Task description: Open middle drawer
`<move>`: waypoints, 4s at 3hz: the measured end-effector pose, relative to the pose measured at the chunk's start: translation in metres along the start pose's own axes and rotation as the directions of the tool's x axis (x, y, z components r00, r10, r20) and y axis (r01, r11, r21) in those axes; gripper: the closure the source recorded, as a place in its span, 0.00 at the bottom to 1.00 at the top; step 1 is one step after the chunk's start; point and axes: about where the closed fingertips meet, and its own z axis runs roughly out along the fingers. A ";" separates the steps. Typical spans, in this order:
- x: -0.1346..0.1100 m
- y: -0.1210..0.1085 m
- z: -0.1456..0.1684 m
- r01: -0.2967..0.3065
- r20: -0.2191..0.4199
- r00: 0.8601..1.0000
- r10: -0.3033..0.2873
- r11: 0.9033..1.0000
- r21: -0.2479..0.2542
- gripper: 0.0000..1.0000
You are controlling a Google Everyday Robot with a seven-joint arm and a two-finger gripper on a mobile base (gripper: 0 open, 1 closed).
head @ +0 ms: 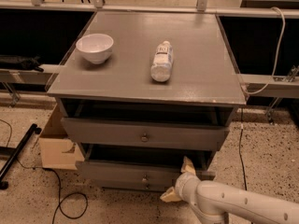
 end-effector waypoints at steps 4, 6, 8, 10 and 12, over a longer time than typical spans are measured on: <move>0.011 -0.017 0.027 -0.022 -0.032 0.999 0.023 0.999 0.023 0.03; 0.011 -0.017 0.027 -0.022 -0.032 0.999 0.023 0.999 0.023 0.56; 0.010 -0.017 0.025 -0.017 -0.038 0.999 0.018 1.000 0.025 1.00; 0.037 -0.004 -0.039 -0.035 -0.082 0.996 0.040 0.998 0.059 1.00; 0.071 0.007 -0.093 -0.059 -0.111 0.991 0.069 0.994 0.095 0.73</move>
Offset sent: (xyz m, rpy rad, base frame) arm 0.0215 -0.0143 -0.0045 -0.0115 -0.0089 -0.0402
